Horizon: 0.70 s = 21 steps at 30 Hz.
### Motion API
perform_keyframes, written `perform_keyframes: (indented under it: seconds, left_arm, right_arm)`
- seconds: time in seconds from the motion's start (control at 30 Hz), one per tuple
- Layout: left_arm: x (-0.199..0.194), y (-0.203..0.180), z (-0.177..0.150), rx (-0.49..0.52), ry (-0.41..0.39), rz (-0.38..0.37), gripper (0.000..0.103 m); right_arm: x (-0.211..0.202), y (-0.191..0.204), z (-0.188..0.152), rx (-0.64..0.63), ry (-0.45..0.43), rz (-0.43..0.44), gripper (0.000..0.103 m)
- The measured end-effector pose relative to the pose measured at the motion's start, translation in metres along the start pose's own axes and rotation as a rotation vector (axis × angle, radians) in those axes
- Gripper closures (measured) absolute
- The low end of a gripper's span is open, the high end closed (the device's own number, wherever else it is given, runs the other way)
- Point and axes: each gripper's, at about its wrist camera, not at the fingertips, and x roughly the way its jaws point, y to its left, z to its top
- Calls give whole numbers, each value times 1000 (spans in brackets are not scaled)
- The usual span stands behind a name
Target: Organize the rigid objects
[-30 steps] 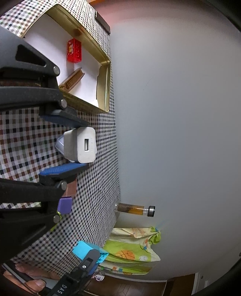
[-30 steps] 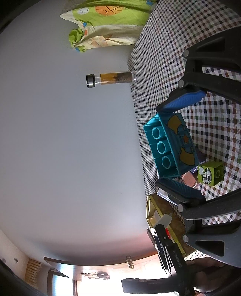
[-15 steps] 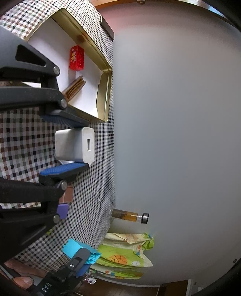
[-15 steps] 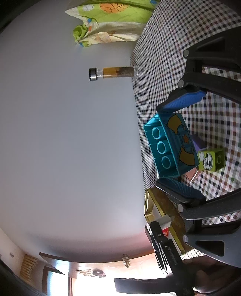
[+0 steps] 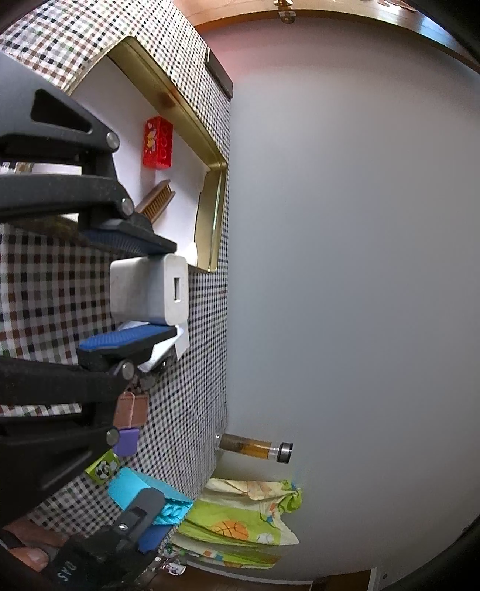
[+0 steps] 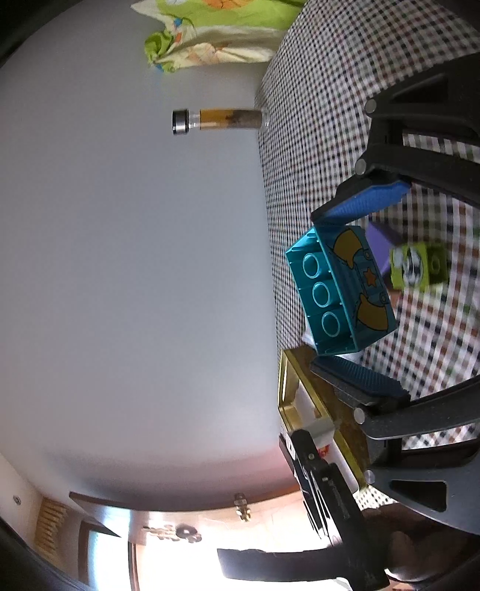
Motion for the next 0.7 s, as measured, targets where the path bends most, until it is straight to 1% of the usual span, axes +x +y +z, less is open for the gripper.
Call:
perform_keyframes:
  seconds: [0.3, 0.7]
  left_arm:
    - [-3, 16, -1, -30, 2, 11, 66]
    - [-6, 29, -1, -41, 8, 26, 66]
  right_arm:
    - [12, 31, -3, -46, 27, 67, 29]
    - [24, 43, -1, -52, 56, 107, 29]
